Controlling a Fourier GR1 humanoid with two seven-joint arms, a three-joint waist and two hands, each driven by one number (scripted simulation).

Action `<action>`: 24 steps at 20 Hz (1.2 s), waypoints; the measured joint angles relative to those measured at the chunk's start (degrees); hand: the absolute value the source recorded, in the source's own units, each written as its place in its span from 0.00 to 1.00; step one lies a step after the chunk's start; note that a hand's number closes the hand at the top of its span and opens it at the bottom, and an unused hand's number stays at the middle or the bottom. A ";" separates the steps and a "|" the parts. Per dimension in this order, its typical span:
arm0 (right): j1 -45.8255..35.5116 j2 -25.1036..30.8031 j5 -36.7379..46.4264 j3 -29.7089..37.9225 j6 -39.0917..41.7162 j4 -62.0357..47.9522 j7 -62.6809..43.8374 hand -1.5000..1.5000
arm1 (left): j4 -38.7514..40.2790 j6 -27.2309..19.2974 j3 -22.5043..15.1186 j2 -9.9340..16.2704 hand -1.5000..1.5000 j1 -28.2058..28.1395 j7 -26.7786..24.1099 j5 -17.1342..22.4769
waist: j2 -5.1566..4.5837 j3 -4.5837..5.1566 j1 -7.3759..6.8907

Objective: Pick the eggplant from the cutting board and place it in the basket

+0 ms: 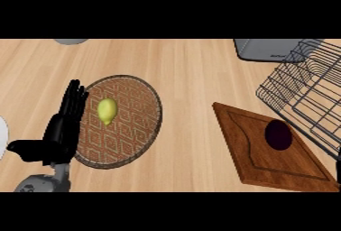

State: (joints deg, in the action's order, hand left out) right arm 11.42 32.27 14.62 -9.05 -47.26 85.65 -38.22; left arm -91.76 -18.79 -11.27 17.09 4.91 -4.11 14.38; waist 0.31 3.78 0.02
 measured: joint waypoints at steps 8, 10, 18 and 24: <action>3.13 6.34 1.62 -3.06 8.52 9.37 -15.90 0.00 | -0.57 0.63 -1.70 -0.46 0.50 0.78 0.77 -0.40 | -0.27 -0.57 -2.54; 3.78 8.40 1.97 -3.29 10.89 11.23 -20.13 0.00 | -0.75 0.83 -2.01 -0.50 0.50 0.67 0.87 -0.42 | -0.30 -0.74 -2.98; 4.44 13.80 3.73 -4.23 19.11 18.00 -30.29 0.00 | -1.13 0.74 -3.01 -0.95 0.50 0.81 1.48 -0.94 | -0.48 -1.60 -3.74; 3.53 14.20 4.92 -4.16 21.81 20.34 -32.90 0.00 | -1.15 0.66 -2.93 -1.20 0.50 0.66 1.66 -0.89 | -0.62 -2.16 -3.63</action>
State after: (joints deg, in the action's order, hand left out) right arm 14.95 46.47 19.54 -13.20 -25.45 105.99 -71.12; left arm -92.92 -18.14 -14.20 15.90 5.57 -2.45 13.49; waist -0.31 1.62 -3.61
